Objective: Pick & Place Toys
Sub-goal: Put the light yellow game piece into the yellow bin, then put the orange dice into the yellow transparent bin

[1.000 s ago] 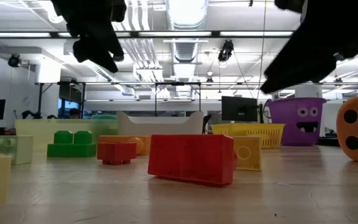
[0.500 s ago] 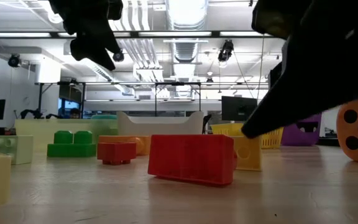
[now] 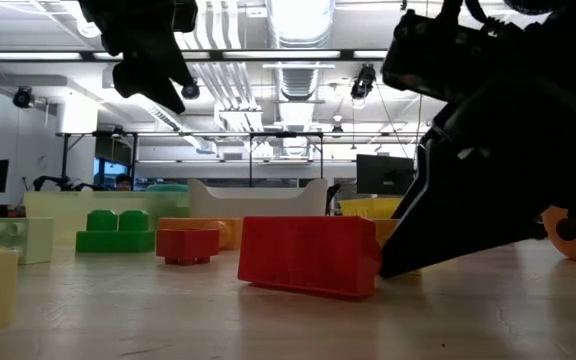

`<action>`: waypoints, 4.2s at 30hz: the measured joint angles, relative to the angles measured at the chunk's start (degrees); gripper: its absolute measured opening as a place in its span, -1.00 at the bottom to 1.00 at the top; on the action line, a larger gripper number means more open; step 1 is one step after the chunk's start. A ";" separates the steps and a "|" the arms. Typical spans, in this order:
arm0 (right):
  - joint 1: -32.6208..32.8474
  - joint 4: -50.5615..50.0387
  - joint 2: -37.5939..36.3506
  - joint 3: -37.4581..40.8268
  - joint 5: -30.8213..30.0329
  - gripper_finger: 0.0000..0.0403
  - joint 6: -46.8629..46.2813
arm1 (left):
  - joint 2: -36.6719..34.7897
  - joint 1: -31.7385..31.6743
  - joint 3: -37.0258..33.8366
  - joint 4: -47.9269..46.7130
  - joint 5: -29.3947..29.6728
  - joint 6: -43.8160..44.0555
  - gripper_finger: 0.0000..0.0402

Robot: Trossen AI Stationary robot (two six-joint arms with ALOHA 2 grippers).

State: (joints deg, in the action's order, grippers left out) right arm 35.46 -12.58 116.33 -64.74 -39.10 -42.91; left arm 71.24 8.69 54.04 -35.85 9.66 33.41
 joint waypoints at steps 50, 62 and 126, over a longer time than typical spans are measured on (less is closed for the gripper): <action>-32.54 -21.05 -35.70 8.62 3.38 -0.57 3.68 | 0.00 0.76 -0.02 -6.12 -0.21 2.84 0.32; -46.11 -13.53 -26.15 10.88 16.68 -0.57 8.98 | 0.00 0.76 -0.02 -6.16 -0.21 2.62 0.32; -47.95 -11.64 -22.59 6.41 28.96 0.31 16.55 | 0.00 0.76 -0.07 -6.89 0.01 2.67 0.32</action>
State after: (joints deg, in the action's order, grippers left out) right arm -12.50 -24.22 93.75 -58.34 -10.13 -26.36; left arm 71.24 9.45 53.98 -42.74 9.67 36.07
